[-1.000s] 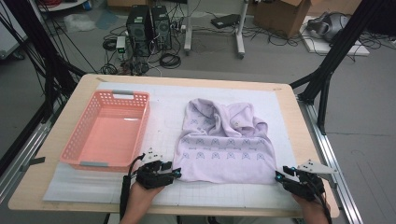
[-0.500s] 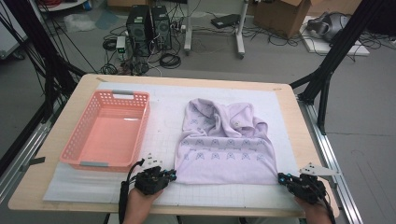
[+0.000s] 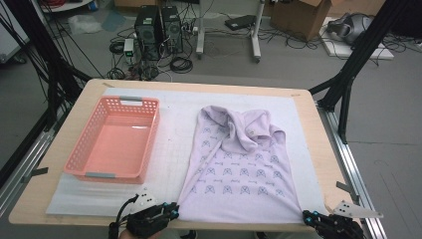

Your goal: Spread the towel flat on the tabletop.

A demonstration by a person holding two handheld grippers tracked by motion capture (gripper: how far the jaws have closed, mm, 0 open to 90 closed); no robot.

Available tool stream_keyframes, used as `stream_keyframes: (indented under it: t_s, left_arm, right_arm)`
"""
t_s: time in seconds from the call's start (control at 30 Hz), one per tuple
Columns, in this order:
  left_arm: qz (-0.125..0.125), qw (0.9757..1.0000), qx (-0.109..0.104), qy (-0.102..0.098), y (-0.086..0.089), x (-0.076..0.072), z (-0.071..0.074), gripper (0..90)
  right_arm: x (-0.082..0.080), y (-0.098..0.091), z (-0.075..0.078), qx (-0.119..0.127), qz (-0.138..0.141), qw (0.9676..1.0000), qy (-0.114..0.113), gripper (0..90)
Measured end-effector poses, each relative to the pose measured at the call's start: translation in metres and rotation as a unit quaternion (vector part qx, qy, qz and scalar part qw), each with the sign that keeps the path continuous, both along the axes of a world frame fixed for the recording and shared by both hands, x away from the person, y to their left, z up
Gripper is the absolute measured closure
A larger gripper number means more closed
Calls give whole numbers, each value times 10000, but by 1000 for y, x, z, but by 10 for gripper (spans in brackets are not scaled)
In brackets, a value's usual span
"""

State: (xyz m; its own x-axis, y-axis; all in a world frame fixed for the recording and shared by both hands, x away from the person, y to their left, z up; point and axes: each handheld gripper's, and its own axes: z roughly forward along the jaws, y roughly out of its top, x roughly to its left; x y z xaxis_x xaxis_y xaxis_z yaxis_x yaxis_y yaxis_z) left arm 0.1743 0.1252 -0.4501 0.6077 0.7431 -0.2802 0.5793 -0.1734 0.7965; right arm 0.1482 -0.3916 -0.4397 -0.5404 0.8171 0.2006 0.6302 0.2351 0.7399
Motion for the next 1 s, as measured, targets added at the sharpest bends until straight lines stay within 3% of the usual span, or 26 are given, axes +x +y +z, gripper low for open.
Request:
stream_keyframes:
  t_s: [0.03,0.13,0.23,0.3,0.37,0.4,0.5,0.57,0.7,0.77,0.8,0.83,0.87,1.0]
  left_arm:
    - [59,10000,-56,-47,1,3,1,529]
    - [187,9990,-282,-283,1,21,7,464]
    - [310,9983,-269,-404,-3,46,13,447]
    - [406,9985,-214,-310,-9,62,14,444]
    - [328,9993,-140,-150,-16,72,11,444]
    - [263,9996,-90,-101,-20,73,9,444]
    - [168,9998,-37,115,-30,69,3,441]
    - [92,9998,110,156,-36,64,-1,442]
    - [204,9984,485,-207,-46,50,-4,466]
    - [283,9959,759,-407,-49,44,-5,572]
    - [312,9947,855,-472,-48,41,-5,675]
    - [326,9954,794,-419,-46,41,-5,762]
    - [284,9965,718,-334,-44,41,-4,828]
    - [224,9976,611,-219,-37,33,-3,863]
  right_arm:
    - [3,1,2,-8,-66,9999,-109,753]
    - [14,4,9,40,-210,9991,-375,680]
    - [33,14,8,-297,-333,9980,-448,610]
    - [47,20,3,-486,-448,9974,-279,580]
    - [58,28,-5,-679,-416,9968,-105,578]
    - [59,29,-6,-738,-407,9963,-183,596]
    - [57,28,-6,-681,-483,9964,-168,633]
    - [55,26,-6,-649,-490,9966,-143,672]
    - [53,26,-5,-709,-458,9963,-157,728]
    - [52,26,-5,-698,-464,9964,-160,759]
    - [51,25,-5,-686,-437,9966,-134,815]
    - [51,25,-5,-626,-351,9974,-97,875]
    - [50,26,-5,-647,-324,9973,-119,876]
    - [43,23,-3,-607,-259,9978,-33,882]
